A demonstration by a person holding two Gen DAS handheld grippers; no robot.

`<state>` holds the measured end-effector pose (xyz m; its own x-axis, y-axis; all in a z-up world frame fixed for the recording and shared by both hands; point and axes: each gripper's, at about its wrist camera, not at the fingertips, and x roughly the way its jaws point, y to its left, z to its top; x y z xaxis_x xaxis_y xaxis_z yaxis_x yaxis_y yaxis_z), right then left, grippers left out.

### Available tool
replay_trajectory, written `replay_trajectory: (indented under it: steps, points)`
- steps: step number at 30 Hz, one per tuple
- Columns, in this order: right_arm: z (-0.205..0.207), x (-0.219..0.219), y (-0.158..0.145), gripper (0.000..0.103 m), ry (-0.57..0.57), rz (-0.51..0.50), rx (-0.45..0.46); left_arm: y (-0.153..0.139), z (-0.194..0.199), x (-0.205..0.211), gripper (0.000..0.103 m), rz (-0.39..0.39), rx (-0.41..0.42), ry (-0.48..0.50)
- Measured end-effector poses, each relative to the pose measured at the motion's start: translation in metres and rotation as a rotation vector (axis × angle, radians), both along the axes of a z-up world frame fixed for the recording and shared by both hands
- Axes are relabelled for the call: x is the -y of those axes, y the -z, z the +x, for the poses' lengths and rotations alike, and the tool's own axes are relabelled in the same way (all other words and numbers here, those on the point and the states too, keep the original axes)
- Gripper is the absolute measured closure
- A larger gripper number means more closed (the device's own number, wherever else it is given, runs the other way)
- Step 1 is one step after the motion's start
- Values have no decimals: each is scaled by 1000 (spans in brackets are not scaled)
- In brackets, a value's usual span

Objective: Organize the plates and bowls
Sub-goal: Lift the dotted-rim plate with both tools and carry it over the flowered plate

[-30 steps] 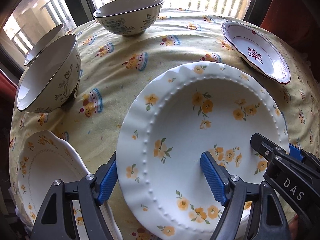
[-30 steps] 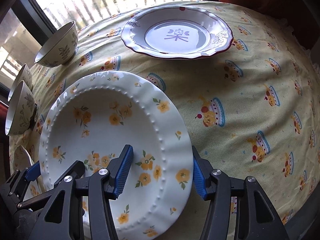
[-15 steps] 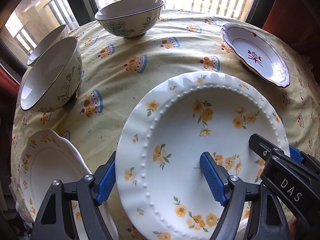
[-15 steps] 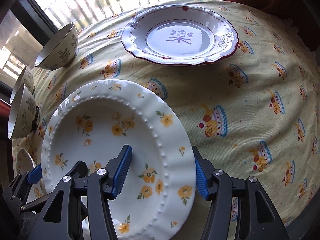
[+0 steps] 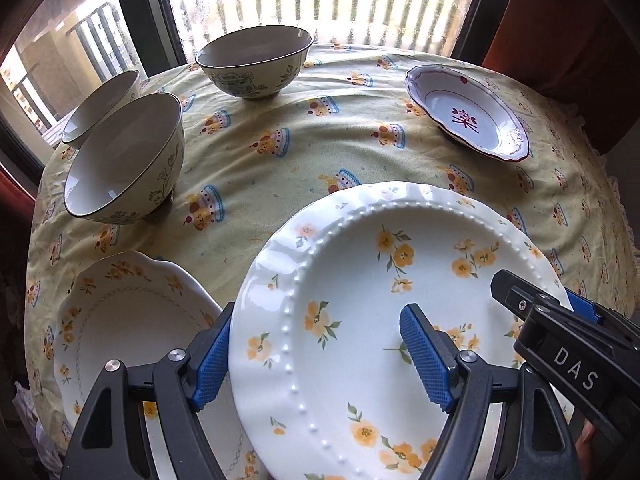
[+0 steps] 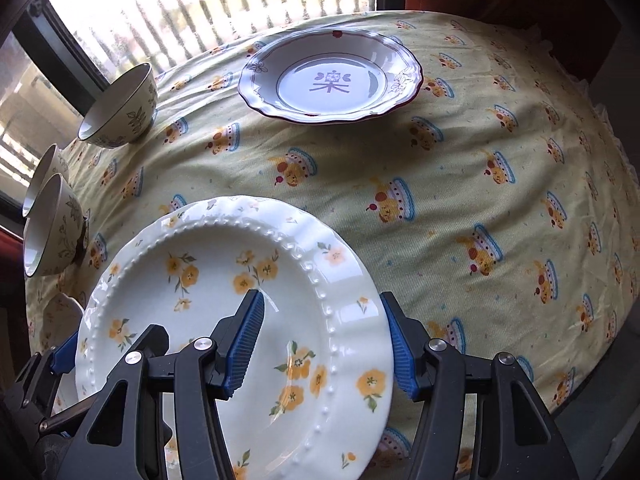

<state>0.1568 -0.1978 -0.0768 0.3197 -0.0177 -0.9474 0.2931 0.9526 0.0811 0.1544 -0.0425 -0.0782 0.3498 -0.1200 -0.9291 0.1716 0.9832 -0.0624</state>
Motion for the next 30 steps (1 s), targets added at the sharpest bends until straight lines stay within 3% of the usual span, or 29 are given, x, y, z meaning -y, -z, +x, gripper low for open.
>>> replay_trajectory:
  steps: [15, 30]
  points:
    - [-23, -64, -35, 41, -39, -43, 62, -20, -24, -72, 23, -58, 42, -55]
    - [-27, -158, -27, 41, -168, -33, 50, -8, -49, -167, 23, -63, 25, -180]
